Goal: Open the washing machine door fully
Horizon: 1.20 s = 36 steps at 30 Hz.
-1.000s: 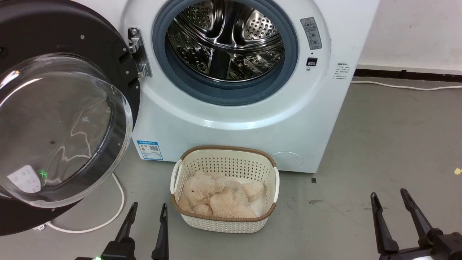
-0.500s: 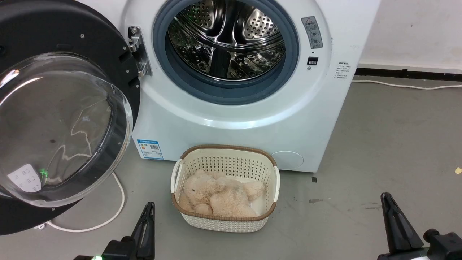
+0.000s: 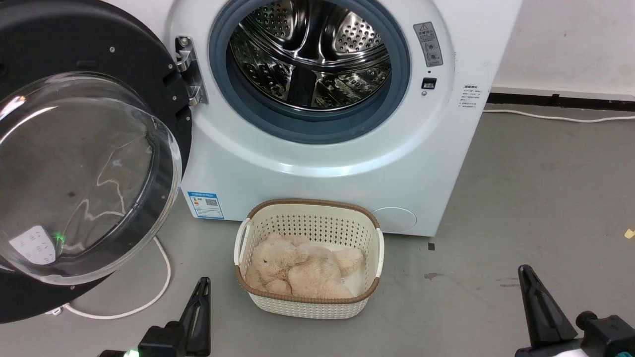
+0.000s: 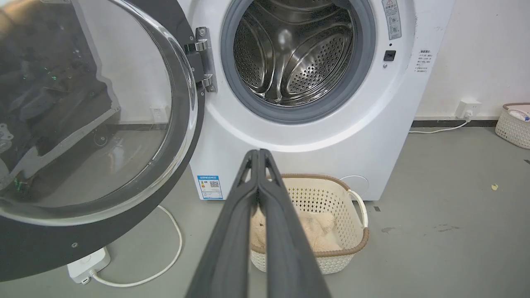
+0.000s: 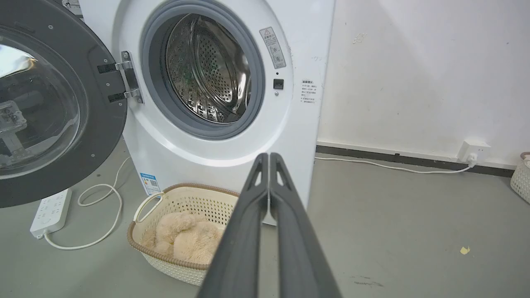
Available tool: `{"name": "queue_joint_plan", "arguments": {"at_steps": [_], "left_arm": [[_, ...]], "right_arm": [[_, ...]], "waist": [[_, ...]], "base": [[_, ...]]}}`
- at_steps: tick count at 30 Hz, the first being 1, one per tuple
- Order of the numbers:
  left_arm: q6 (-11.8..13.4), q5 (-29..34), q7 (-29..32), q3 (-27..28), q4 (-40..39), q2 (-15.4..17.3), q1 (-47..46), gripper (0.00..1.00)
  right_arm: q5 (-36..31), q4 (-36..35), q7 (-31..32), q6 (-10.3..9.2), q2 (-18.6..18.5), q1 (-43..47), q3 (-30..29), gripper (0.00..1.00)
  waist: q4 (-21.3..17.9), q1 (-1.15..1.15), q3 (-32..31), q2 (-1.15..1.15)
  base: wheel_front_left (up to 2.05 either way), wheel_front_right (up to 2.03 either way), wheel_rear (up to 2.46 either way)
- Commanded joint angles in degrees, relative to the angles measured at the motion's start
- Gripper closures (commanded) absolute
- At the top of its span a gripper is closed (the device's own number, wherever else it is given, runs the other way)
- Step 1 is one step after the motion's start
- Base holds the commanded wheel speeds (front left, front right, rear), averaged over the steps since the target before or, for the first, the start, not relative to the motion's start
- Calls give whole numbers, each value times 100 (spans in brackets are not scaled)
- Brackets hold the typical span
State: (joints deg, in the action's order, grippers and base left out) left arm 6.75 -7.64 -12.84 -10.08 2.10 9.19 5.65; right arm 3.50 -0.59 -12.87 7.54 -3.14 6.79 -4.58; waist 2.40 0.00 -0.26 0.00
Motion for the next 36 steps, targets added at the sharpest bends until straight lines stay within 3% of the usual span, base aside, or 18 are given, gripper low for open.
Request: {"name": "queue_joint_plan", "arguments": {"at_steps": [1,36], "left_arm": [[-45,56,31,43,-17,-45,-78,100],[-245,281,429,350,-79,-231,-233,100]], "right_arm": [[-36,9,30,-1,4,-74,19,100],[-136,24,429,-2,11,-266,158,100]], "waist": [[-3,0,0,0],[-78,0,8,0]], "base": [[0,0,0],[0,0,0]]}}
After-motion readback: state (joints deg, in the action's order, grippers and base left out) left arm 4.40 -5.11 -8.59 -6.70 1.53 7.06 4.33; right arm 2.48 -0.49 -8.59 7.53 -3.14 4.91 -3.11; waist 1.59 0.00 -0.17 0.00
